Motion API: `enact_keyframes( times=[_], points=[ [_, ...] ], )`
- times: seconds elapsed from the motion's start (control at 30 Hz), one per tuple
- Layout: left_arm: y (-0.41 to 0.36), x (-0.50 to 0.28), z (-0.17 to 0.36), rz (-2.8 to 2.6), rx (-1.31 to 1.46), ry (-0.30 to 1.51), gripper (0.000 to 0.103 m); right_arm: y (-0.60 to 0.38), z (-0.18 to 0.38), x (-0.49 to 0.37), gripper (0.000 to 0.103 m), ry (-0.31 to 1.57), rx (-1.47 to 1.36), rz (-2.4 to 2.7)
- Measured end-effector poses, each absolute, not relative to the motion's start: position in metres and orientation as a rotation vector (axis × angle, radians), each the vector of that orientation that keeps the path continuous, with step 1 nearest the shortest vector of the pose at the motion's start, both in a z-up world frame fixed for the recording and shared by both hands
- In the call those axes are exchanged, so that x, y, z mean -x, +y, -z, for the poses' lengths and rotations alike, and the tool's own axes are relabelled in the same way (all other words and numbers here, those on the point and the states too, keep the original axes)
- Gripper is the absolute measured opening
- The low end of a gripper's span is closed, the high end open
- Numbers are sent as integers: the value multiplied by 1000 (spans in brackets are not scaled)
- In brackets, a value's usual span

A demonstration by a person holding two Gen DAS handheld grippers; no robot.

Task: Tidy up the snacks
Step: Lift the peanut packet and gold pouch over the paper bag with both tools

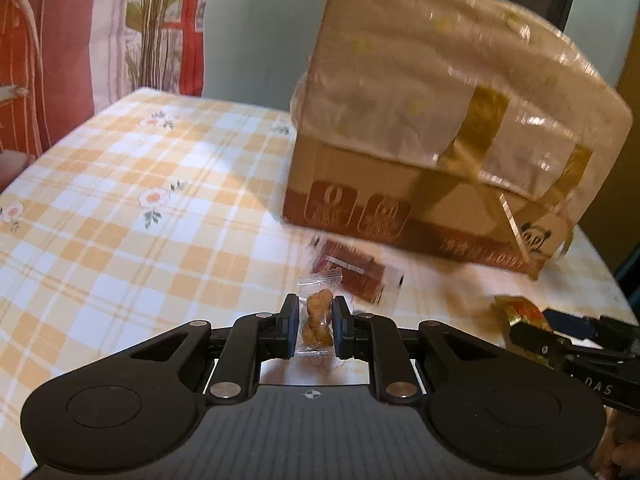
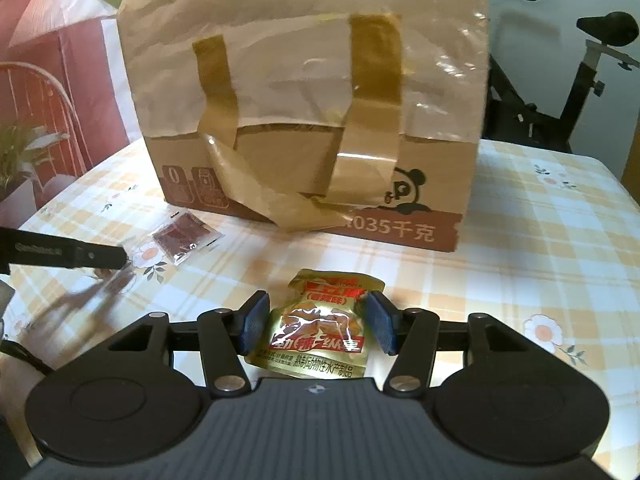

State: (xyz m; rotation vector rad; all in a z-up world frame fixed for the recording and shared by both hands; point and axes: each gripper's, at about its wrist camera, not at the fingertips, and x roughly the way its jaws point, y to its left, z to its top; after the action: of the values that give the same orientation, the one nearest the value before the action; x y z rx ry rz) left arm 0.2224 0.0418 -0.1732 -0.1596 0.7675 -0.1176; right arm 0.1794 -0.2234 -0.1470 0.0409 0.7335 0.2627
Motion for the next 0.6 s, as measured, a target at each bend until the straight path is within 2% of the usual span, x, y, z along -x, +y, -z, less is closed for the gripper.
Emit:
enact_keyframes(
  times=[0.27, 0.6],
  points=[
    [38, -216, 158, 135, 155, 708, 18, -246, 130, -166, 57, 689, -84, -215],
    [47, -218, 85, 190, 160, 494, 18, -277, 63, -140, 57, 516, -94, -180]
  ],
)
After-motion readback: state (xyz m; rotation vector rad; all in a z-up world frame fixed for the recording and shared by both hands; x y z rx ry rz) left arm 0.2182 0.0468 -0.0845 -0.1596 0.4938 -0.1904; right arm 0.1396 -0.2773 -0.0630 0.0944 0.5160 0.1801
